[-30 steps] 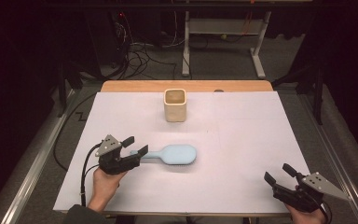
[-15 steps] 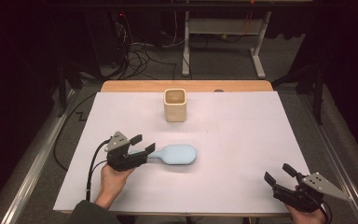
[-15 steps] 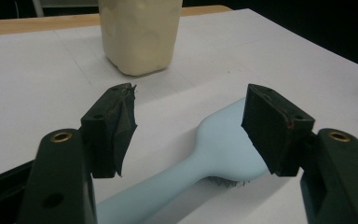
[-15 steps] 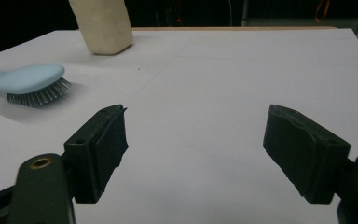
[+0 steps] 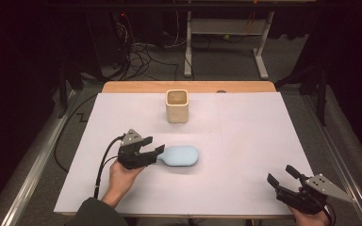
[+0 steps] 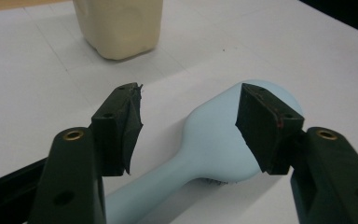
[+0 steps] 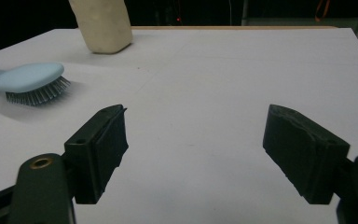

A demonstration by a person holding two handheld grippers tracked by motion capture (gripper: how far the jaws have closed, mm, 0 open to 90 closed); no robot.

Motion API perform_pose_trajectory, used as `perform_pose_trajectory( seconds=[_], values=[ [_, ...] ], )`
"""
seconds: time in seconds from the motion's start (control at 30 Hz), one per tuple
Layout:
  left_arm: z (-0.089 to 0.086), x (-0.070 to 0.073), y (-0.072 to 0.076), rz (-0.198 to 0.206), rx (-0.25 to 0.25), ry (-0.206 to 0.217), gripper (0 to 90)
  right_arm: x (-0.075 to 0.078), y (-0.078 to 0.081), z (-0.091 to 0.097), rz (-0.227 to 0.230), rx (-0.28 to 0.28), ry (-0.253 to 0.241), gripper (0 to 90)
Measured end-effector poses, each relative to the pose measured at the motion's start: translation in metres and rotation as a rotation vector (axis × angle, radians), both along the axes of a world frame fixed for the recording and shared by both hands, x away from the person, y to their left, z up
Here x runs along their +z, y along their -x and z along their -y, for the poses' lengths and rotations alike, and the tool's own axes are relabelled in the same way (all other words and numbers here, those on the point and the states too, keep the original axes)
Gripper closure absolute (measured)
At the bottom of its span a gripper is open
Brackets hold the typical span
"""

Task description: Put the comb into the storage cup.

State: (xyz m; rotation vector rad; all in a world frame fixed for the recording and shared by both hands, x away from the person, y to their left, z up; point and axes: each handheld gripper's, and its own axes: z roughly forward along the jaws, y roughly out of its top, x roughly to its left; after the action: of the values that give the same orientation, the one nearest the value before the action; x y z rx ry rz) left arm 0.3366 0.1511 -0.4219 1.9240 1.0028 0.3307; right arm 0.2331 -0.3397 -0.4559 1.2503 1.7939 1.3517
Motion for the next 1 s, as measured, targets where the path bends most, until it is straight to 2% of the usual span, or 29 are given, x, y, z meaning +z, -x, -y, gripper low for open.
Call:
perform_pose_trajectory(
  seconds=[0.1, 0.17, 0.33, 0.4, 0.43, 0.47, 0.6, 0.83, 0.93, 1.0],
  values=[
    [0.003, 0.003, -0.004, -0.007, 0.002, -0.055, 43.8, 0.000, 0.000, 0.000, 0.000, 0.001, 0.000, 22.3],
    [0.005, 0.005, -0.007, -0.029, -0.009, -0.082, 45.0, 0.000, 0.000, 0.000, -0.001, 0.001, 0.000, 22.3],
    [0.008, 0.012, -0.014, -0.070, -0.005, -0.125, 46.6, 0.000, 0.000, 0.000, -0.001, 0.002, 0.000, 22.5],
    [0.008, 0.015, -0.018, -0.099, -0.011, -0.139, 47.5, 0.000, 0.000, 0.000, -0.003, 0.002, 0.002, 22.5],
    [0.008, 0.015, -0.018, -0.099, -0.011, -0.139, 48.0, 0.000, 0.000, 0.000, -0.004, 0.001, 0.001, 22.6],
    [0.008, 0.017, -0.021, -0.118, -0.019, -0.154, 48.0, 0.000, 0.000, 0.000, -0.003, -0.002, 0.000, 22.8],
    [0.009, 0.021, -0.027, -0.152, -0.017, -0.191, 50.9, 0.000, 0.000, 0.000, 0.001, -0.002, 0.004, 23.3],
    [0.015, 0.017, -0.044, -0.225, -0.010, -0.316, 65.0, 0.000, 0.000, 0.000, 0.001, 0.000, 0.004, 23.4],
    [0.014, 0.014, -0.049, -0.254, 0.002, -0.354, 68.4, 0.000, 0.000, 0.000, 0.001, 0.001, 0.004, 23.5],
    [0.012, 0.012, -0.054, -0.287, 0.000, -0.353, 69.8, 0.000, 0.000, 0.001, 0.001, 0.000, 0.003, 23.5]
  ],
)
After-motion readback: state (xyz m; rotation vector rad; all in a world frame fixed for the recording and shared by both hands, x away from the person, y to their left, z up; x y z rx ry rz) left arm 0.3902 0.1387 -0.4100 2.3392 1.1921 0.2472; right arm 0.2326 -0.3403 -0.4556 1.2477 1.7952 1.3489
